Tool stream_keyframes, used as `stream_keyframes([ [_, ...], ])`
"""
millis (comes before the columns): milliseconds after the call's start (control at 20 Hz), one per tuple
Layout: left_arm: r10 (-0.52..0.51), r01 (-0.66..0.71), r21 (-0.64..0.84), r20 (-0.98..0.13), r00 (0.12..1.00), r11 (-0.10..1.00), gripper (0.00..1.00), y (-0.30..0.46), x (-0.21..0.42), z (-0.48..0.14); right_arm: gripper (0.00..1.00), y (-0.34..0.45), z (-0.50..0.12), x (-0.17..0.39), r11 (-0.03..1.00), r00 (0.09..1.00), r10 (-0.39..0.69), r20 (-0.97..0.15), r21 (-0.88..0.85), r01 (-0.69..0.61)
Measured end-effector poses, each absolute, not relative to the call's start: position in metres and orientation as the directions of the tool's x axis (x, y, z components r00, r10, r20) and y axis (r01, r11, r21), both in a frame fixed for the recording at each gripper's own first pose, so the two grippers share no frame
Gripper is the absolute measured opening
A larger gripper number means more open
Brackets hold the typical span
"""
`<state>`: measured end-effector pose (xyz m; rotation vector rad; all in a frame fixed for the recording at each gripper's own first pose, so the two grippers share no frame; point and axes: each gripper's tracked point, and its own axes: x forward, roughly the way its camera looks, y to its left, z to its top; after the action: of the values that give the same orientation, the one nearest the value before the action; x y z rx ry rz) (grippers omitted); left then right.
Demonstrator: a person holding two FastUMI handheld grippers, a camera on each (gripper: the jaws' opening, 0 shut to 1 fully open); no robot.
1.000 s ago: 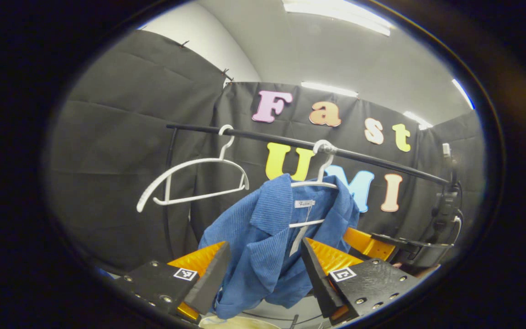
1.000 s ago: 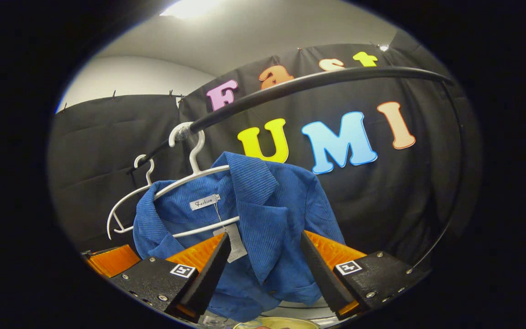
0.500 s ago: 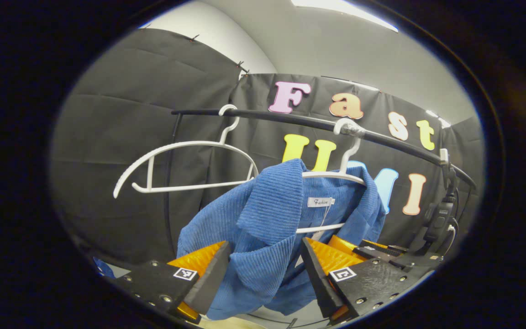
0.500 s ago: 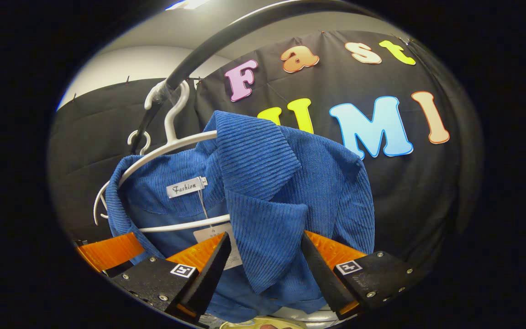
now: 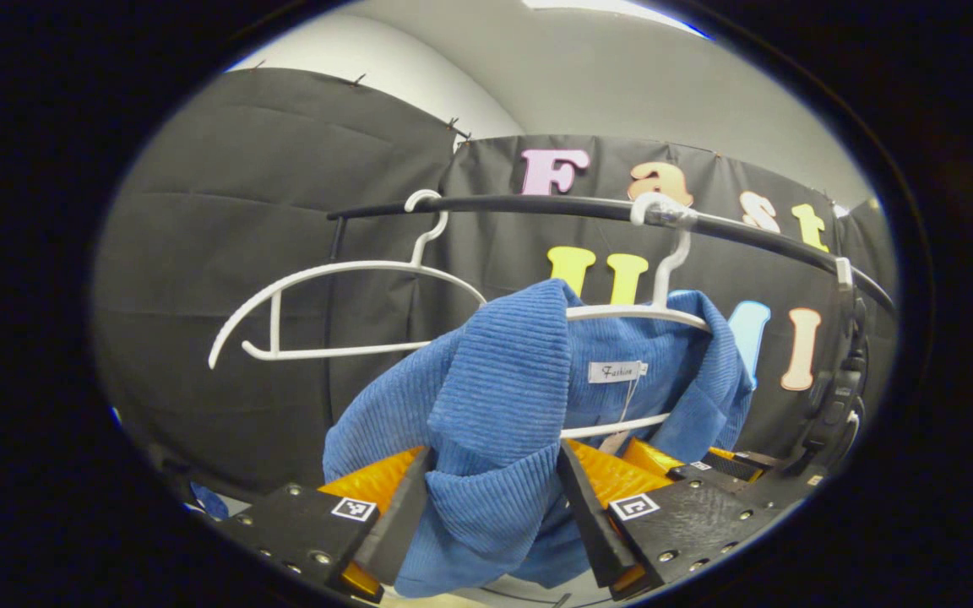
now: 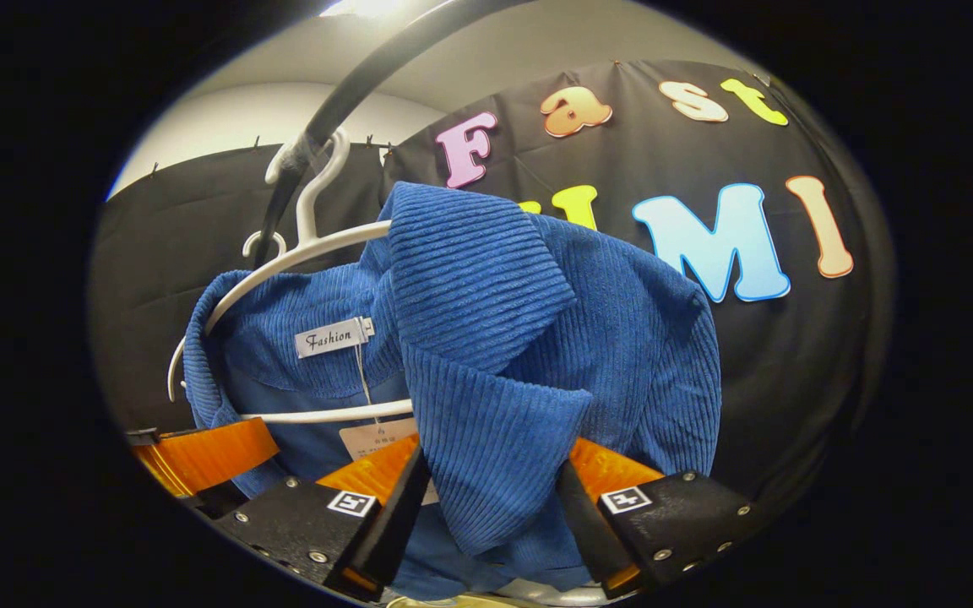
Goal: Grasp the clothes on the hanger with both hands and then place them into the laundry hamper below.
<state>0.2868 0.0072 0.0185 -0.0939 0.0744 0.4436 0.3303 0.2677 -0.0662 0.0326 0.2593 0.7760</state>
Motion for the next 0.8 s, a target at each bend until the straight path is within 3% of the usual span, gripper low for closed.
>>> stream_keyframes([
  [50, 0.407, -0.414, -0.079, -0.090, 0.909, 0.907, 0.78, 0.005, 0.289, 0.018, 0.66, 0.268, -0.068, 0.330, 0.711, 0.679, 0.700, -0.220, 0.119, -0.694],
  [100, 0.439, -0.445, -0.072, -0.087, 0.894, 0.893, 0.67, 0.009, 0.283, 0.018, 0.59, 0.267, -0.067, 0.331, 0.708, 0.677, 0.703, -0.219, 0.118, -0.697],
  [150, 0.438, -0.445, -0.077, -0.091, 0.894, 0.892, 0.55, 0.011, 0.282, 0.018, 0.41, 0.266, -0.068, 0.331, 0.702, 0.671, 0.708, -0.220, 0.126, -0.701],
  [200, 0.416, -0.424, -0.091, -0.098, 0.904, 0.901, 0.44, 0.003, 0.282, 0.018, 0.36, 0.262, -0.066, 0.333, 0.708, 0.676, 0.704, -0.217, 0.137, -0.693],
  [250, 0.408, -0.417, -0.092, -0.096, 0.908, 0.904, 0.34, 0.003, 0.282, 0.017, 0.14, 0.259, -0.064, 0.334, 0.711, 0.681, 0.702, -0.210, 0.154, -0.686],
  [300, 0.468, -0.475, -0.082, -0.097, 0.879, 0.876, 0.23, 0.016, 0.273, 0.017, 0.08, 0.260, -0.066, 0.334, 0.701, 0.670, 0.713, -0.208, 0.174, -0.692],
  [350, 0.454, -0.462, -0.110, -0.092, 0.886, 0.880, 0.12, 0.019, 0.275, 0.015, 0.04, 0.259, -0.067, 0.333, 0.690, 0.657, 0.724, -0.212, 0.185, -0.700],
  [450, 0.387, -0.396, -0.174, -0.085, 0.918, 0.902, 0.04, 0.000, 0.273, 0.018, 0.00, 0.252, -0.063, 0.337, 0.688, 0.657, 0.726, -0.203, 0.183, -0.703],
  [650, 0.327, -0.337, -0.202, -0.080, 0.942, 0.920, 0.01, 0.003, 0.270, 0.018, 0.00, 0.248, -0.053, 0.332, 0.689, 0.666, 0.725, -0.175, 0.174, -0.704],
  [700, 0.325, -0.331, -0.207, -0.065, 0.944, 0.921, 0.05, 0.003, 0.269, 0.024, 0.00, 0.245, -0.049, 0.332, 0.689, 0.669, 0.724, -0.165, 0.180, -0.702],
  [800, 0.316, -0.318, -0.211, -0.040, 0.948, 0.925, 0.01, -0.005, 0.261, 0.031, 0.00, 0.232, -0.045, 0.334, 0.701, 0.684, 0.713, -0.154, 0.175, -0.692],
])
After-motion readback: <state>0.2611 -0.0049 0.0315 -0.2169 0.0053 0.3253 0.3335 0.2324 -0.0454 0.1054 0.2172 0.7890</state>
